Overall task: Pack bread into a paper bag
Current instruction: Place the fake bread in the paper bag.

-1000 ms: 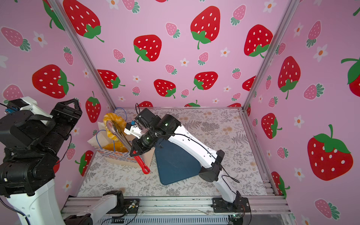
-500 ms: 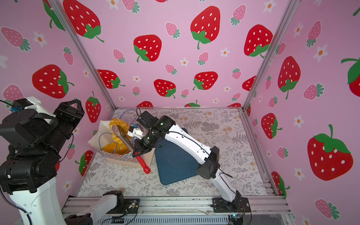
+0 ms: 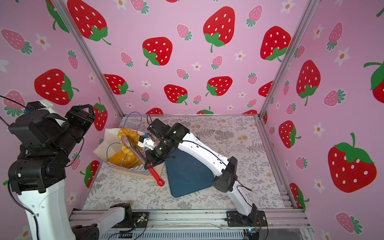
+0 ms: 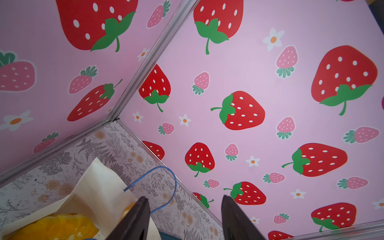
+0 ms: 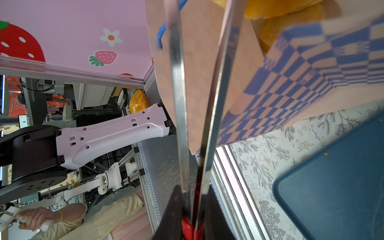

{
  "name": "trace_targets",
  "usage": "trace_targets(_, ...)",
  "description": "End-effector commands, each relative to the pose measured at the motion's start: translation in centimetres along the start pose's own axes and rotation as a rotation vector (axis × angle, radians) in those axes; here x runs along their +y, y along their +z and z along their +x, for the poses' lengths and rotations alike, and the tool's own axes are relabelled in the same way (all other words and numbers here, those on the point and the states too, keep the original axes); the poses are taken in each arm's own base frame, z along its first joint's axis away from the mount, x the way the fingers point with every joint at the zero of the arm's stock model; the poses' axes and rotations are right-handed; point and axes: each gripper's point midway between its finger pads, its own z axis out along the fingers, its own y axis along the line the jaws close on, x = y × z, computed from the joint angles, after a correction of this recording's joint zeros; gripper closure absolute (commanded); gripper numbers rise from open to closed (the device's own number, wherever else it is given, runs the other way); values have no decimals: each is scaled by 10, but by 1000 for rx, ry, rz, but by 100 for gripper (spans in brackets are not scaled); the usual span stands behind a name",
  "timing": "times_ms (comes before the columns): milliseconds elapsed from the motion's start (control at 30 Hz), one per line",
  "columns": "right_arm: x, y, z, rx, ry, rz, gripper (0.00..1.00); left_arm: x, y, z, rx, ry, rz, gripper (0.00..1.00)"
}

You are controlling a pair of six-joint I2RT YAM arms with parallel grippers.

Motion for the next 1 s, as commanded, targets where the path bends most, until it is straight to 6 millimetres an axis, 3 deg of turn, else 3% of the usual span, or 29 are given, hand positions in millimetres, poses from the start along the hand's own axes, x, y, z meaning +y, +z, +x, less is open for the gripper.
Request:
trace_targets(0, 24, -27, 12, -25, -47, -13, 100, -8, 3, -3, -8, -12, 38, 40)
trace_targets(67, 25, -29, 14, -22, -48, -5, 97, -9, 7, -2, -2, -16, 43, 40)
trace_targets(233, 18, -25, 18, -5, -29, 16, 72, -11, 12, 0, 9, -25, 53, 40)
trace_targets(333, 15, -23, 19, 4, -16, 20, 65, -12, 12, 0, 9, -25, 56, 40)
trace_targets(433, 15, -23, 18, 0, -19, 23, 64, -12, 13, 0, 8, -22, 54, 41)
trace_targets(600, 13, -23, 14, -18, -17, 43, 74, -11, 12, 0, 8, -18, 51, 41)
trace_targets(733, 15, -26, 13, -24, -18, 34, 64, -12, 12, -1, 5, -16, 52, 41)
trace_targets(967, 12, -35, 12, -45, -16, 67, 61, -13, 14, 0, 10, -14, 58, 41)
